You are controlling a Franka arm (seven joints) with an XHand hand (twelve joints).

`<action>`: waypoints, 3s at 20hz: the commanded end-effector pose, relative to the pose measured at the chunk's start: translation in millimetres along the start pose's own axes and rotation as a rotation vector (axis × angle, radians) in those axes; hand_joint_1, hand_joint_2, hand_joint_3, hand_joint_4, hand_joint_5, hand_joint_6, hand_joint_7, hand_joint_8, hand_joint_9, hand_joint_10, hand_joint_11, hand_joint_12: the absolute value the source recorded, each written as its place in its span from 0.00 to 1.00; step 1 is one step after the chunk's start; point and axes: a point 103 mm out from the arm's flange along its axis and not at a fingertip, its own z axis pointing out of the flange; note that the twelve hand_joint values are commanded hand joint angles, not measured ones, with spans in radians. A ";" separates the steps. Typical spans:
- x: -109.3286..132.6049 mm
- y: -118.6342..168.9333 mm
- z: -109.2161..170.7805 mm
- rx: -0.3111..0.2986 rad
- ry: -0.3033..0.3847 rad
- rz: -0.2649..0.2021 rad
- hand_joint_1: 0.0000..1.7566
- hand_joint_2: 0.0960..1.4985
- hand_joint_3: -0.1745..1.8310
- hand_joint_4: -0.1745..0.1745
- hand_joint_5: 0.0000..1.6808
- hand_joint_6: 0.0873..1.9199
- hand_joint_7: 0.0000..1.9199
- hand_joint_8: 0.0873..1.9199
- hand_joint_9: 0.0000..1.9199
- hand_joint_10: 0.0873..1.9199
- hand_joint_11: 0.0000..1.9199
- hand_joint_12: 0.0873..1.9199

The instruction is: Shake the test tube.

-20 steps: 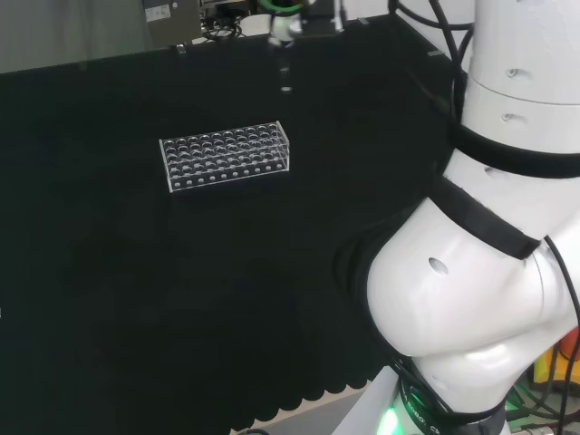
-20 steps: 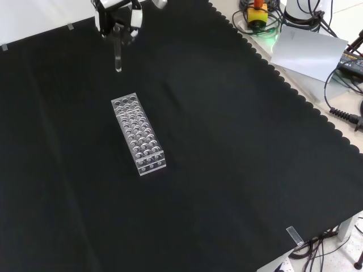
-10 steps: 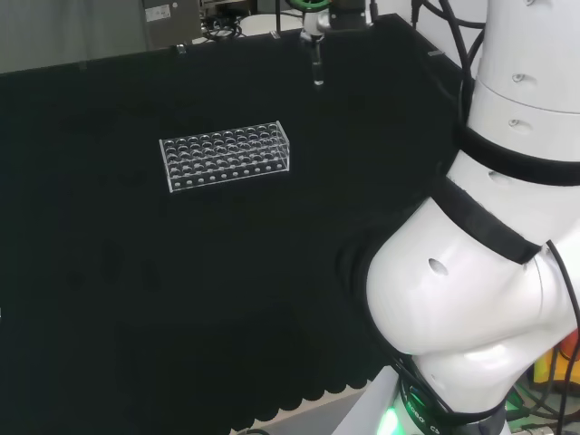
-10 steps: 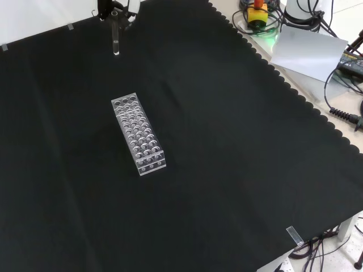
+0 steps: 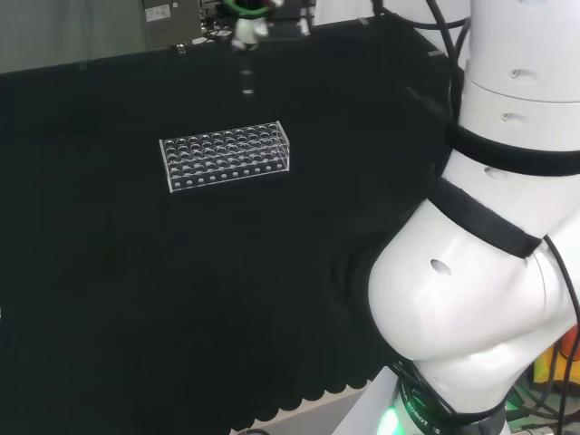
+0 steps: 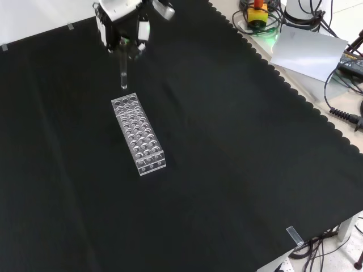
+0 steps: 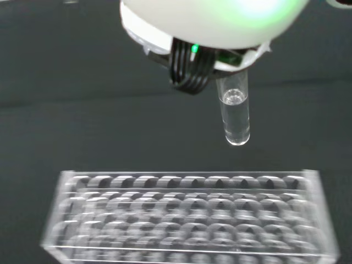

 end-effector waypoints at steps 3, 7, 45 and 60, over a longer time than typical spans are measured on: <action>98.2 7.5 10.6 0.012 0.060 -0.161 0.76 0.33 0.49 0.00 0.78 0.30 0.71 0.30 0.84 0.30 0.64 0.43; 98.8 7.3 8.3 0.008 0.060 -0.158 0.76 0.33 0.49 0.00 0.78 0.30 0.71 0.30 0.84 0.30 0.64 0.43; 6.6 -2.4 23.0 0.078 -0.014 -0.001 0.76 0.33 0.49 0.00 0.78 0.30 0.71 0.30 0.84 0.30 0.64 0.44; 111.9 6.8 15.8 0.053 0.052 -0.196 0.76 0.33 0.49 0.00 0.78 0.30 0.71 0.30 0.84 0.30 0.64 0.44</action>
